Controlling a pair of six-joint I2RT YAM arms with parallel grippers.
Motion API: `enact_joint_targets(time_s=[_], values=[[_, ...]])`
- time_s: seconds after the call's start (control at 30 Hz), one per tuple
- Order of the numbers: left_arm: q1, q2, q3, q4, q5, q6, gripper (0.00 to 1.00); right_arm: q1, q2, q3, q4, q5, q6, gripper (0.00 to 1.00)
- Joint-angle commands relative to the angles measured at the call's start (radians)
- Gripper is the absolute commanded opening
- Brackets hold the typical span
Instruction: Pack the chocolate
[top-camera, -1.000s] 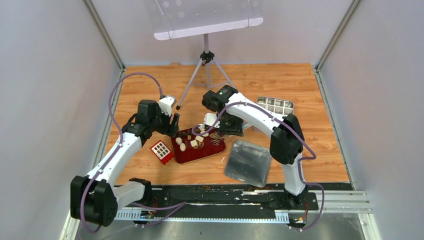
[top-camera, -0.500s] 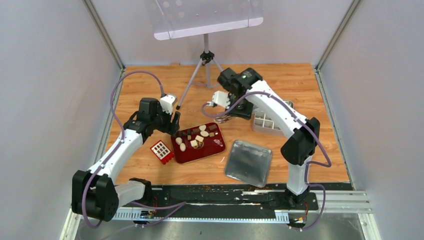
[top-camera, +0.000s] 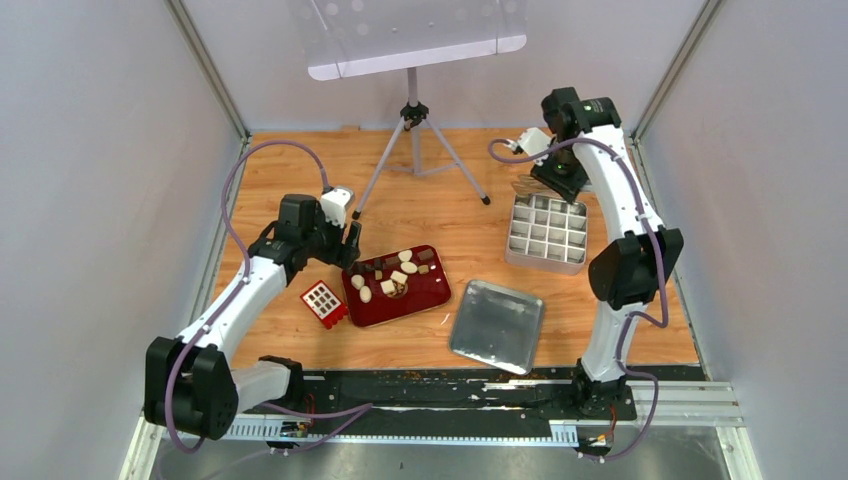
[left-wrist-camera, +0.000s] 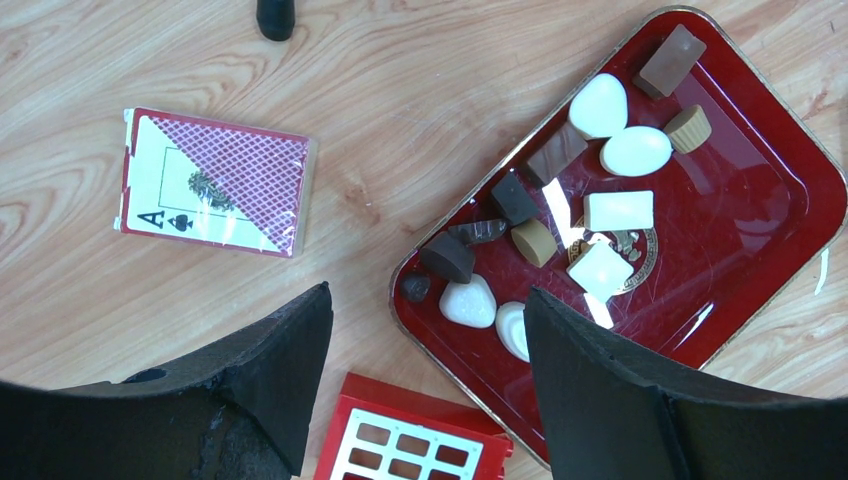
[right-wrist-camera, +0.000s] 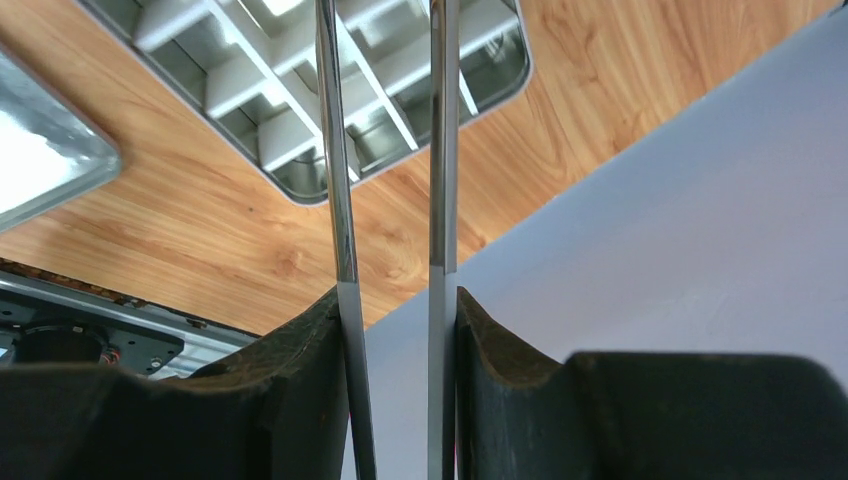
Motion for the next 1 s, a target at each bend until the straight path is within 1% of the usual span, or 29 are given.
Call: enact_joint_targets(time_s=[0.0,0.17,0.33,0.63,0.73,0.97], values=[[0.007,0.008,0.044,0.036,0.022,-0.018,0.78,-0.06,0.007,-0.004,0.001,0.034,-0.04,0.08],[0.007,0.008,0.044,0.032,0.025,-0.019,0.78,-0.114,0.019,-0.029,0.013,0.049,-0.049,0.1],[0.007,0.007,0.045,0.031,0.025,-0.02,0.78,-0.135,0.026,-0.066,0.034,0.042,-0.048,0.15],[0.007,0.015,0.056,0.025,0.025,-0.019,0.78,-0.145,0.059,-0.08,0.077,0.06,-0.035,0.21],[0.007,0.017,0.056,0.029,0.028,-0.021,0.78,-0.145,0.068,-0.076,0.09,0.068,-0.027,0.26],[0.007,0.021,0.055,0.03,0.029,-0.025,0.78,-0.145,0.07,-0.081,0.098,0.072,-0.016,0.32]])
